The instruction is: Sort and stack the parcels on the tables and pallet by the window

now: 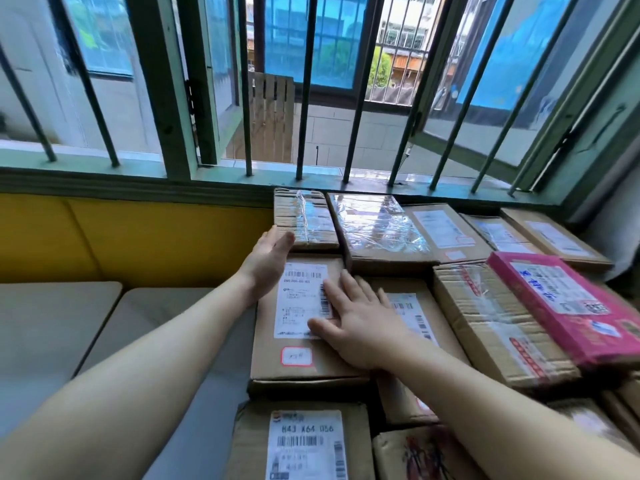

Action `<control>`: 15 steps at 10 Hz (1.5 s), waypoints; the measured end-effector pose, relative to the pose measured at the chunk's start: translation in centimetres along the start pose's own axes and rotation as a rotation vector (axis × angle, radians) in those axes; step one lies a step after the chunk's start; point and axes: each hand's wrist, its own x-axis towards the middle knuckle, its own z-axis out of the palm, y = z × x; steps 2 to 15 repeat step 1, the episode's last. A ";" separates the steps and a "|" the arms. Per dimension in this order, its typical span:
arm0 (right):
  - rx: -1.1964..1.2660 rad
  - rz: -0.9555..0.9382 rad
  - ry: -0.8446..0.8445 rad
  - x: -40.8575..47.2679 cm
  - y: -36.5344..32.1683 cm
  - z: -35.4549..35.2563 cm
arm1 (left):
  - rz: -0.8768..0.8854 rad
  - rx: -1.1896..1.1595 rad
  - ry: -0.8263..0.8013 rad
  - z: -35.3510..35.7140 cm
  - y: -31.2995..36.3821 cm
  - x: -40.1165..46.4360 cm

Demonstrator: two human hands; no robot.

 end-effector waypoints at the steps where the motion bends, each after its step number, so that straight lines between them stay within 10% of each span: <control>1: 0.048 0.047 0.019 -1.4 -0.4 0.1 | -0.020 0.033 -0.024 0.0 -1.2 -0.8; 15: 0.048 0.047 0.019 -1.4 -0.4 0.1 | -0.020 0.033 -0.024 0.0 -1.2 -0.8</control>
